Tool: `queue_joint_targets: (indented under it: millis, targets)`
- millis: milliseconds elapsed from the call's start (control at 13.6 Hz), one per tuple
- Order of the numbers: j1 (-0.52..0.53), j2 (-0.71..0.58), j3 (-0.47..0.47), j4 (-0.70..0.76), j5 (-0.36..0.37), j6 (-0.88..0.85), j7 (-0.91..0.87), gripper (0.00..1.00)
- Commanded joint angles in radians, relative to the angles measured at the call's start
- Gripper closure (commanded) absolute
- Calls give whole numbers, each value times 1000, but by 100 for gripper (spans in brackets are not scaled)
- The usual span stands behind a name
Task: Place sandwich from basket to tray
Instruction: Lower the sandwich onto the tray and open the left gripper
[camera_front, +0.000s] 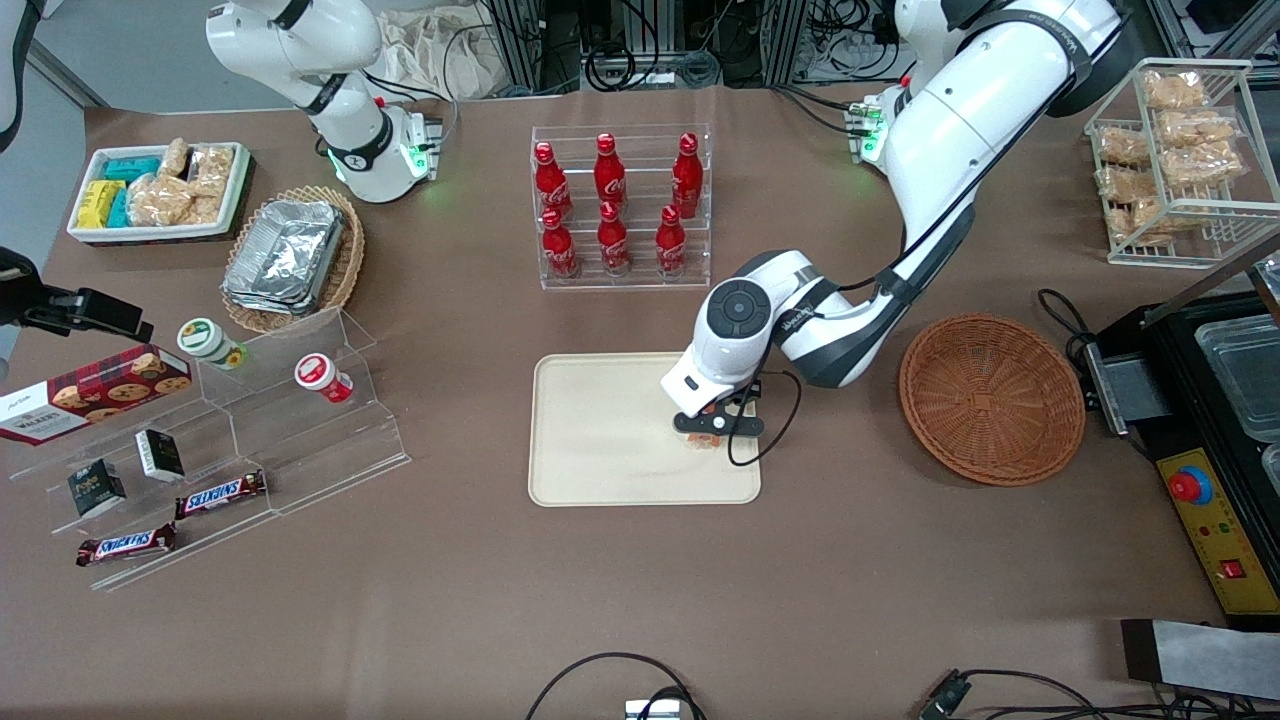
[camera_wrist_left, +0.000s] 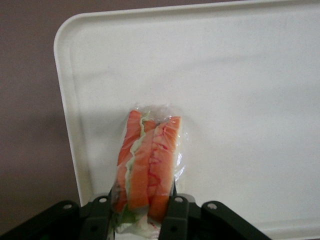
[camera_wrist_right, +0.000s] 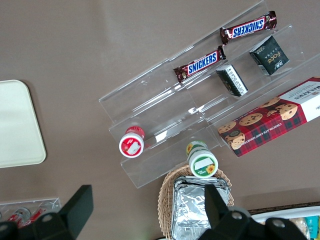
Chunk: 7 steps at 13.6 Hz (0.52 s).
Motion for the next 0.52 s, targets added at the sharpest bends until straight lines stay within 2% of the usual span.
queue_joint_targets:
  millis: [0,442]
  targets:
    - [-16,28,2,50,27,-20,-30,20]
    - [-5,9,-1,128,6,-130,-33,19]
